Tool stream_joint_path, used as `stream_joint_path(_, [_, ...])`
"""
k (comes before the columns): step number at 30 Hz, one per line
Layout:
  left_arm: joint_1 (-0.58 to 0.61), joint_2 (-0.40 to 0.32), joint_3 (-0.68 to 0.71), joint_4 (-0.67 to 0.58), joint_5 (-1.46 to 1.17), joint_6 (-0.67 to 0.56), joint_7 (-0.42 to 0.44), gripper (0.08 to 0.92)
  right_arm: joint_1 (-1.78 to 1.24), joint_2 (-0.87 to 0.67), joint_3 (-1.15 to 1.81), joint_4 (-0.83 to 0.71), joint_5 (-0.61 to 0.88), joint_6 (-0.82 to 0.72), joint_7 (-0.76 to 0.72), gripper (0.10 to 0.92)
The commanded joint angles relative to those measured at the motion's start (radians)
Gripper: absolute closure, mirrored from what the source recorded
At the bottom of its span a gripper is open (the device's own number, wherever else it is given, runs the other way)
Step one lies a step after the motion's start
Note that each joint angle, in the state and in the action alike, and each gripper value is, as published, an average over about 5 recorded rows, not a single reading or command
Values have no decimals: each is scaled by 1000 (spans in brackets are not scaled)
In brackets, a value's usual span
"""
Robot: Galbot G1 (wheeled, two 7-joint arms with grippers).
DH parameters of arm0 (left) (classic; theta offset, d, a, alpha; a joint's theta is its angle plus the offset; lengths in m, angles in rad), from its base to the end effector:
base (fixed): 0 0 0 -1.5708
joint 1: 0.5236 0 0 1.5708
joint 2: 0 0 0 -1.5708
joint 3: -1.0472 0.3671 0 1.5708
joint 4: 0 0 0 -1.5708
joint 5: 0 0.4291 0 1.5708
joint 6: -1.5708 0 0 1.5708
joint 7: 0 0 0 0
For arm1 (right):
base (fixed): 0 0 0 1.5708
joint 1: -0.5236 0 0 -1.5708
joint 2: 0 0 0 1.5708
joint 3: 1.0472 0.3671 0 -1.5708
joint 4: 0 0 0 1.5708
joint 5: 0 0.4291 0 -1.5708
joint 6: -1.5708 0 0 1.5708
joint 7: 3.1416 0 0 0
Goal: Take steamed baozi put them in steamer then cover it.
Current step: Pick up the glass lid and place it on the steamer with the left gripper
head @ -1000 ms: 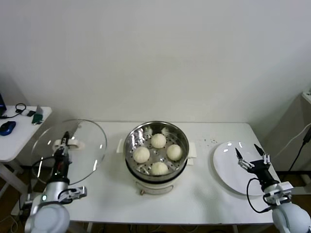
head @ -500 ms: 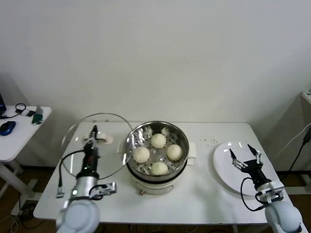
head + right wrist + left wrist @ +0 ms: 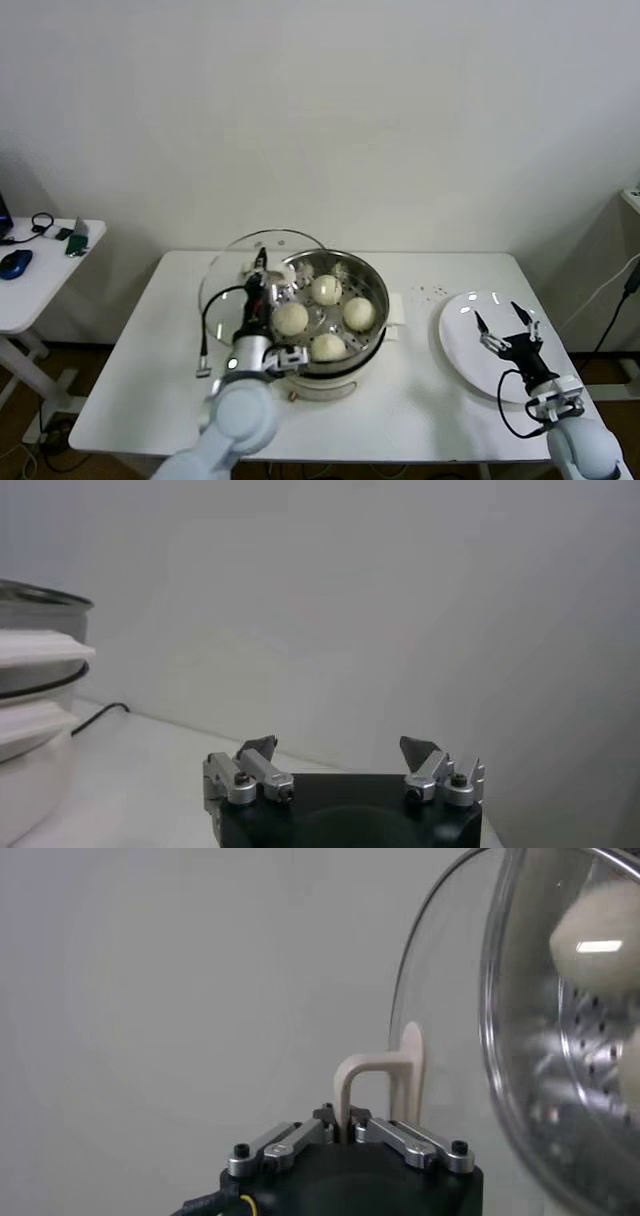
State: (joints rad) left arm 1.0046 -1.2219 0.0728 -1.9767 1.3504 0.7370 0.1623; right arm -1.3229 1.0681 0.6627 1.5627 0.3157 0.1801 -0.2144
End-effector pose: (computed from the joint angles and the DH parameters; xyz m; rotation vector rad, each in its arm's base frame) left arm 0.3370 -0.1405 -0.2473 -0.1409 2.2926 2.1185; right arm 0.3283 -0.2307 -0.4006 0.1962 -3.0499 0.3139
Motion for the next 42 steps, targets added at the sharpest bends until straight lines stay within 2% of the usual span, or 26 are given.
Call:
stream_joint_path(1, [-107,-195,110,99,67,48,87,847,2,1,8,-18,-10,5,-1,203])
stream_joint_path(9, [-102,-241,142,134,90,48,92,847,4,5,13,-36,-24,14,-3,203])
stream_joint_path(30, [-95,-187,131,166,199,16,170,847,14,11,16,-48,-33,22,-9,203])
stream_joint_path(42, [-85,-186,129,189,210,10,167,847,21,14,17,-52,-34,23,-12,203])
